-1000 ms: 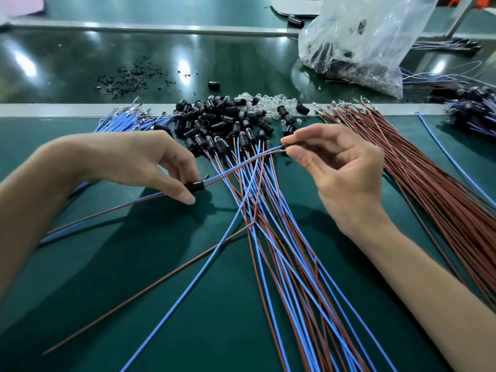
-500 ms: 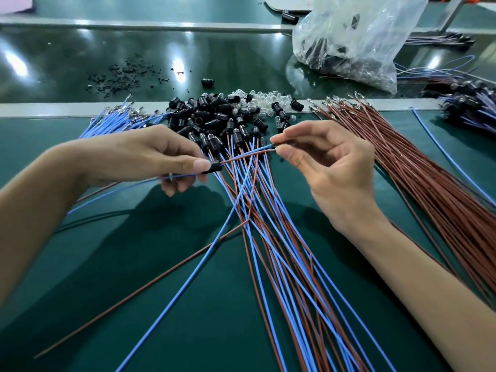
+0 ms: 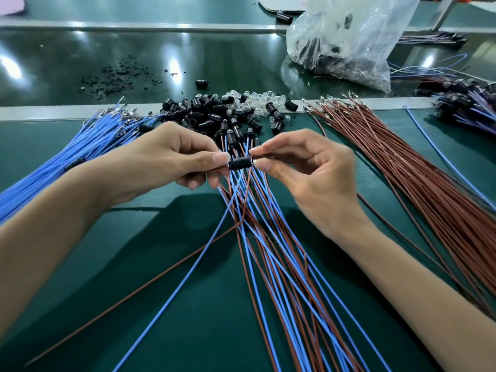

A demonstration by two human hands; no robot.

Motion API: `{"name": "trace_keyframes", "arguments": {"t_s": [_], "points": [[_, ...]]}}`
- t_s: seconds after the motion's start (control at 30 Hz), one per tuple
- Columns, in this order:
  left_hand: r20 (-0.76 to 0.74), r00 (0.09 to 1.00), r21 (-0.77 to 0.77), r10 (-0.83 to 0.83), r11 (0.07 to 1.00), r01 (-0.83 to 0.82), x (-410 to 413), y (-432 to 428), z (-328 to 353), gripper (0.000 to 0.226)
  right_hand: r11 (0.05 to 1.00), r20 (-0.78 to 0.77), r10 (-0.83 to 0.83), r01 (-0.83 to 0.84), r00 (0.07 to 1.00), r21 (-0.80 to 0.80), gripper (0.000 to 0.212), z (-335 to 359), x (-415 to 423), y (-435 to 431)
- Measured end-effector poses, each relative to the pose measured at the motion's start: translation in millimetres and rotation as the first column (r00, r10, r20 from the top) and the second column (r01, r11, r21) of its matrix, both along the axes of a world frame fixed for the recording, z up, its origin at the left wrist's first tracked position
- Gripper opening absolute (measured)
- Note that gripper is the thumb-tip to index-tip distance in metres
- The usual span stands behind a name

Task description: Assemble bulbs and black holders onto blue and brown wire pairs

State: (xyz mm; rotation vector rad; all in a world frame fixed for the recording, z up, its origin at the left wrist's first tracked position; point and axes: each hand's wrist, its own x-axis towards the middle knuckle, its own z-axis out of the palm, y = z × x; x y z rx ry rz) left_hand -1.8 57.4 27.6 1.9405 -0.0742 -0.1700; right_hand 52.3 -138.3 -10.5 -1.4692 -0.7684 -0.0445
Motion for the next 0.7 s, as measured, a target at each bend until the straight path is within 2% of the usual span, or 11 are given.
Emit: {"name": "trace_keyframes", "arguments": {"t_s": [0.23, 0.33, 0.43, 0.57, 0.7], "points": [[0.018, 0.997, -0.032, 0.073, 0.997, -0.072, 1, -12, -4, 0.023, 1.000, 0.016, -0.006, 0.007, 1.000, -0.031, 0.026, -1, -1, 1], [-0.008, 0.999, -0.036, 0.036, 0.999, -0.037, -1, -11, -4, 0.021, 0.998, 0.022, 0.002, -0.001, 1.000, -0.058, 0.022, -1, 0, -1], [-0.025, 1.000, -0.041, -0.013, 0.999, 0.012, -2, -12, -3, 0.017, 0.988, 0.022, 0.082, -0.078, 0.996, -0.132, 0.024, 0, 1, -4], [-0.061, 0.996, -0.036, -0.068, 0.997, 0.066, -3, -15, -3, 0.015, 0.964, 0.196, 0.118, -0.065, 0.973, -0.257, 0.029, -2, -3, -1], [-0.088, 0.993, -0.052, -0.073, 0.996, 0.068, -4, -14, -1, 0.018, 0.969, 0.299, 0.083, -0.007, 0.951, -0.248, 0.032, -3, -5, 1]]}}
